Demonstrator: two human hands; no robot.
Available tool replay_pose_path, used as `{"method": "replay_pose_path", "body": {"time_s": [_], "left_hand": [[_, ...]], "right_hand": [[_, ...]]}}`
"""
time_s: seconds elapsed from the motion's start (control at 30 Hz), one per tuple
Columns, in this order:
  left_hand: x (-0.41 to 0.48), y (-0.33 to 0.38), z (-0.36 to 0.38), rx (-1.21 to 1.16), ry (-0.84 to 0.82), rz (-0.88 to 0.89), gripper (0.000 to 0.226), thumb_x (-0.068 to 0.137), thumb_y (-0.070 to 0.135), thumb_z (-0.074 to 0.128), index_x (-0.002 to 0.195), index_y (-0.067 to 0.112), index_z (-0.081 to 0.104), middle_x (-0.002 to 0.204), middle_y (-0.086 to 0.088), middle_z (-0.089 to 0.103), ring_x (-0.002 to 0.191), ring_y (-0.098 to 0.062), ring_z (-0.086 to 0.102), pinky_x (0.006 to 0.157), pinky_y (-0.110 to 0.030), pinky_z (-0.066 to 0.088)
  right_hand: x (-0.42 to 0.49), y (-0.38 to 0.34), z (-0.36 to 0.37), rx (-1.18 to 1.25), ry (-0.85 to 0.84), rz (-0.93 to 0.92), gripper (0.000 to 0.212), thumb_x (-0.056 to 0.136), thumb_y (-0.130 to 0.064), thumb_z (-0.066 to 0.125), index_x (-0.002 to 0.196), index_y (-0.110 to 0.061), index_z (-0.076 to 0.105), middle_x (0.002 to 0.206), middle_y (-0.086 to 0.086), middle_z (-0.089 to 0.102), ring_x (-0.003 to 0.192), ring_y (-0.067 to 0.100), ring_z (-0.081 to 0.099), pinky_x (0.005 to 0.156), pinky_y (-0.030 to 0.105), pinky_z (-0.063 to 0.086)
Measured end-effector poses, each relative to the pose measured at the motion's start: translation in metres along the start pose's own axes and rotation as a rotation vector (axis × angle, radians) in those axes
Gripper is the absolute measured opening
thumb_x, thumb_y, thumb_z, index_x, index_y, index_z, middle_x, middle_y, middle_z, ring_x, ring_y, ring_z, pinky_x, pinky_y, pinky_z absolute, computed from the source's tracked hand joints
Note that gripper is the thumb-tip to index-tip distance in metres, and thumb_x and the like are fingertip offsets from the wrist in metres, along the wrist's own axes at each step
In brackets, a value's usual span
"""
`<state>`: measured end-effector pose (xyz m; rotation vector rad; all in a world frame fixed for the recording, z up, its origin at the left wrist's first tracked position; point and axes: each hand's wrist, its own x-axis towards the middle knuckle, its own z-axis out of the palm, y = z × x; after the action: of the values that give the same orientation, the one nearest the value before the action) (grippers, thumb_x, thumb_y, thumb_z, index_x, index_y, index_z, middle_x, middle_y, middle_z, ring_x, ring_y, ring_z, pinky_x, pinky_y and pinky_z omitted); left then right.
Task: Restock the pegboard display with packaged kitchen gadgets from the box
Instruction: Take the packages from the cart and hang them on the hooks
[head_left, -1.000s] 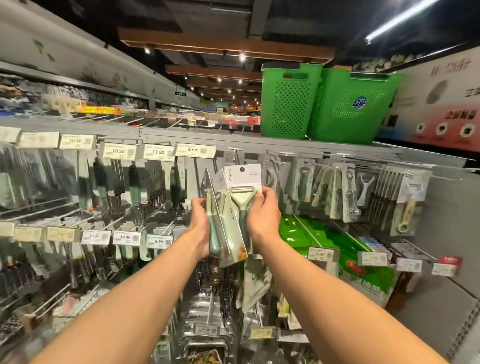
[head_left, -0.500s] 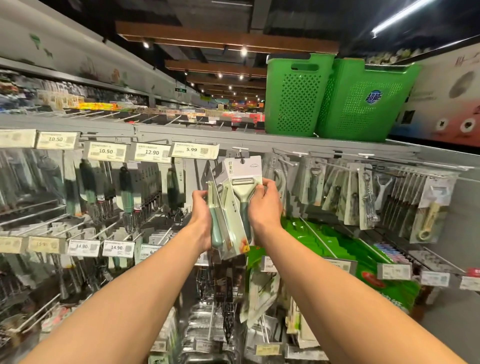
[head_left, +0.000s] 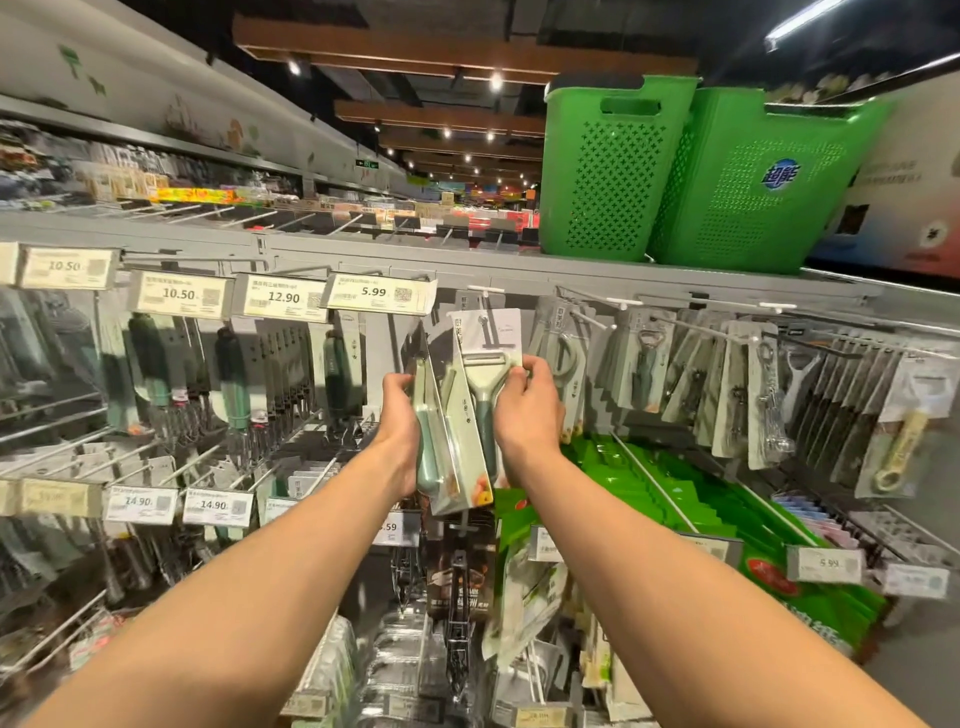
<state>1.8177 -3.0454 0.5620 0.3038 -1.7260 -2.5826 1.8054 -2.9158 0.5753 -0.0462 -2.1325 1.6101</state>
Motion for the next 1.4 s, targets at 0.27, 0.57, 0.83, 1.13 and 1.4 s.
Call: {"method": "replay_pose_path", "body": {"time_s": [0.27,0.57,0.83,1.13,1.4], "left_hand": [[0.017,0.001,-0.006,0.006,0.033,0.040,0.064,0.103,0.060,0.029,0.101,0.011,0.070,0.082,-0.014,0.075,0.069,-0.029,0.070,0.076,-0.039,0.056],[-0.017,0.000,-0.012,0.015,0.059,0.065,0.062,0.095,0.061,0.049,0.121,0.011,0.074,0.103,-0.016,0.078,0.087,-0.034,0.074,0.094,-0.050,0.059],[-0.046,-0.007,-0.009,-0.009,0.138,0.056,0.058,0.088,0.067,0.053,0.101,0.017,0.080,0.101,-0.017,0.080,0.100,-0.039,0.077,0.099,-0.060,0.057],[-0.056,-0.005,0.003,-0.053,0.131,0.029,0.065,0.101,0.057,0.038,0.122,0.006,0.072,0.106,-0.022,0.078,0.098,-0.037,0.075,0.089,-0.046,0.058],[-0.036,-0.001,0.007,-0.019,0.102,0.037,0.059,0.101,0.058,0.037,0.110,0.009,0.069,0.105,-0.021,0.078,0.090,-0.034,0.073,0.083,-0.041,0.057]], "right_hand": [[0.022,0.010,0.014,-0.035,0.012,0.075,0.021,0.110,-0.030,0.038,0.124,-0.028,0.054,0.104,0.003,0.064,0.085,0.018,0.059,0.072,0.030,0.039],[-0.024,-0.005,-0.003,0.121,-0.041,-0.139,0.023,0.102,-0.052,0.052,0.101,-0.030,0.061,0.089,-0.007,0.070,0.078,0.010,0.067,0.069,0.026,0.054],[-0.060,-0.003,-0.017,0.054,-0.125,-0.270,0.019,0.104,-0.043,0.054,0.113,-0.028,0.061,0.086,-0.009,0.070,0.073,0.003,0.064,0.069,0.024,0.053],[-0.060,-0.009,-0.029,0.037,-0.033,-0.245,0.020,0.109,-0.039,0.044,0.115,-0.023,0.054,0.087,-0.007,0.066,0.079,0.010,0.061,0.069,0.027,0.043],[-0.040,-0.003,-0.024,0.029,-0.015,-0.173,0.021,0.109,-0.040,0.042,0.111,-0.023,0.054,0.086,-0.004,0.069,0.078,0.013,0.063,0.067,0.027,0.041]]}}
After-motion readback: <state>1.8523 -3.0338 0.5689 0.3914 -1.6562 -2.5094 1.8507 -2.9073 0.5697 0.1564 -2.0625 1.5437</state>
